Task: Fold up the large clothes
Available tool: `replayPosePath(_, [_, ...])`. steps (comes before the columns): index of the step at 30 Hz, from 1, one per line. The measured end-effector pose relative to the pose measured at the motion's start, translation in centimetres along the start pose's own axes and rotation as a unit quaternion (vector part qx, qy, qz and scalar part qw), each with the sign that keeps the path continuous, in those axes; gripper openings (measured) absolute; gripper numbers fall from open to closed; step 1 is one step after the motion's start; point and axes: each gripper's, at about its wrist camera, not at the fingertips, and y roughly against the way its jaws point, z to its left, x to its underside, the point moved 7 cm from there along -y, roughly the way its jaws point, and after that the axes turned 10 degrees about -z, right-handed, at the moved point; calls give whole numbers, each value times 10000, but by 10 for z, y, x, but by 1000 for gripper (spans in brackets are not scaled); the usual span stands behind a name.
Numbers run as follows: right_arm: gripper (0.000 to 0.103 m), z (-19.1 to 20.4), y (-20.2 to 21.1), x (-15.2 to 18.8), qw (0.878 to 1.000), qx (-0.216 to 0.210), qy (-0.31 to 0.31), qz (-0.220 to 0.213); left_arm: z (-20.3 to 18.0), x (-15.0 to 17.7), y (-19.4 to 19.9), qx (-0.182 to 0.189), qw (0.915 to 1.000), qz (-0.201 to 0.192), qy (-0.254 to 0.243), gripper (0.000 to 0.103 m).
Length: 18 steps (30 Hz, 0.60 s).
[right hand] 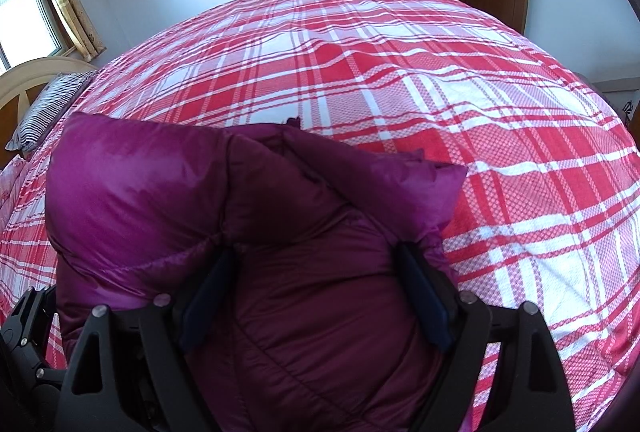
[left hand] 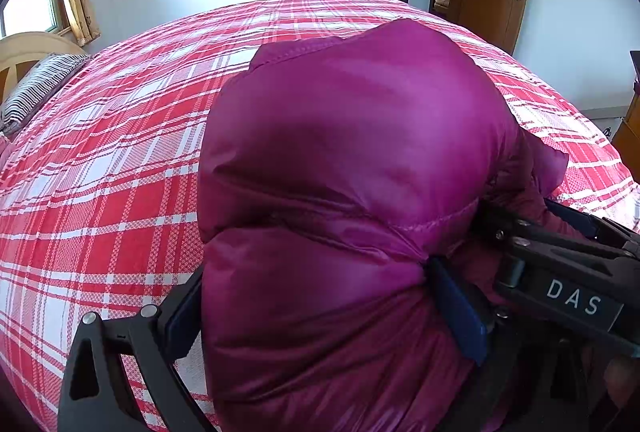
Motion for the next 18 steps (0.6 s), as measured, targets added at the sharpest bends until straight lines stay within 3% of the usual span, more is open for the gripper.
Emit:
replayPosePath(4, [87,1,0,0,10000,16,31,19,1,-1,1,43,10000,43,10,102])
replayPosePath(7, [87,4,10,-2,9998,-117,161,40,8,-3,23,327,9994,-68,6,102])
replayPosePath(9, [87,0,33,-6,9986,-467,103,-221,19,-2,52,606,9972,-432,34,101])
replayPosePath(12, [101,-28,68,-11,9950,-629,-159,-761,36,8,76,821,9941,-715,32,101])
replayPosePath(15, [101,-52,62,2,9963,-711,-312,-374,51,19,77,1159,9903,-630,426,101])
replayPosePath(18, [100,-61,51,16,9932,-1016,-566,-82,55,26,62,1703,9780,-398,1134,101])
